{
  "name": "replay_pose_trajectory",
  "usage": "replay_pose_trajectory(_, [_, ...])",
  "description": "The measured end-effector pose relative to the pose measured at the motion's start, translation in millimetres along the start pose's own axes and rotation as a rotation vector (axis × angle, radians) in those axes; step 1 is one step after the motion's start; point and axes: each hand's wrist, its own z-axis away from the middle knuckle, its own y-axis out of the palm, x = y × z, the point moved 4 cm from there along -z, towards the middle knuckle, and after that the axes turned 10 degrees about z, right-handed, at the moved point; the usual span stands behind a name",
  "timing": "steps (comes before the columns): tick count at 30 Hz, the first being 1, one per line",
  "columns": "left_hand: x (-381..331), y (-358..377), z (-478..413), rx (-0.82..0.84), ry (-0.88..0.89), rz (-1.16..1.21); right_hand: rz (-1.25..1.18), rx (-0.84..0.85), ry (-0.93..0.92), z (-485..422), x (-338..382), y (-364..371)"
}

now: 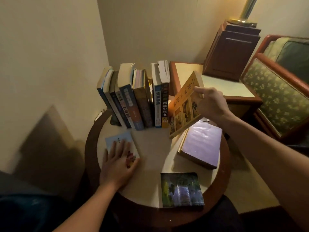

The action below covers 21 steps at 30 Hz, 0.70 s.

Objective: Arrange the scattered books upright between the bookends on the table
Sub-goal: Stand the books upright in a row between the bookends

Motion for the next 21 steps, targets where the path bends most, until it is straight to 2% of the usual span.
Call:
replay_pose_trajectory(4, [2,-1,1,-0.054,0.024,-0.008,0.027,0.018,-0.004,-34,15,14])
replay_pose_trajectory(9, [3,0,0,-0.077,0.043,-0.025,-0.104,0.317,-0.030,-47,34,21])
replay_pose_trajectory(11, [3,2,0,-0.074,0.042,-0.024,-0.049,0.383,-0.101,-40,38,27])
replay_pose_trajectory(13, [3,1,2,-0.078,0.036,-0.023,0.013,0.371,-0.158,-30,36,37])
replay_pose_trajectory(18, [2,1,0,-0.084,0.028,-0.033,-0.042,0.228,-0.223,-22,32,55])
replay_pose_trajectory(21, [3,1,0,-0.087,0.037,-0.029,-0.020,0.190,-0.207,-27,34,59])
